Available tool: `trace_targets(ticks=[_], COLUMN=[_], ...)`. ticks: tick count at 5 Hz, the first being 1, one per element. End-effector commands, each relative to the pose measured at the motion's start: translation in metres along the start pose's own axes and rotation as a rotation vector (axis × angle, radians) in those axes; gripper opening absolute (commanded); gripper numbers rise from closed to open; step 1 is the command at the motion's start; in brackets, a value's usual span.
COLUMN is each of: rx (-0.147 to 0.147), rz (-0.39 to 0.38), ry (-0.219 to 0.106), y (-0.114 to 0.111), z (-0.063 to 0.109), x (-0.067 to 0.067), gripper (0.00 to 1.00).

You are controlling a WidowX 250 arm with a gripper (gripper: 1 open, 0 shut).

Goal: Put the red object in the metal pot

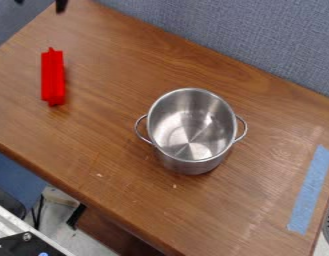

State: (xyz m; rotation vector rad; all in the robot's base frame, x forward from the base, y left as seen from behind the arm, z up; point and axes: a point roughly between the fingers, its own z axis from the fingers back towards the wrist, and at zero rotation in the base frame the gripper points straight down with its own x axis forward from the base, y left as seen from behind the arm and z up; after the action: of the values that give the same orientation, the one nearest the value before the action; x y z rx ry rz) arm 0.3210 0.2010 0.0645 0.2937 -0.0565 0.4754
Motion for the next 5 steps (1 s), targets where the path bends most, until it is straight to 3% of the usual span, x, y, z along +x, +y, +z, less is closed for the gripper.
trace_targets(ticks=[1, 3, 5], rx=[0.012, -0.023, -0.067], rz=[0.027, -0.048, -0.029], ry=[-0.036, 0.030, 0.099], y=[-0.012, 0.004, -0.001], z=[-0.014, -0.023, -0.049], x=[0.009, 0.018, 0.008], gripper=[1.00, 1.00, 1.00])
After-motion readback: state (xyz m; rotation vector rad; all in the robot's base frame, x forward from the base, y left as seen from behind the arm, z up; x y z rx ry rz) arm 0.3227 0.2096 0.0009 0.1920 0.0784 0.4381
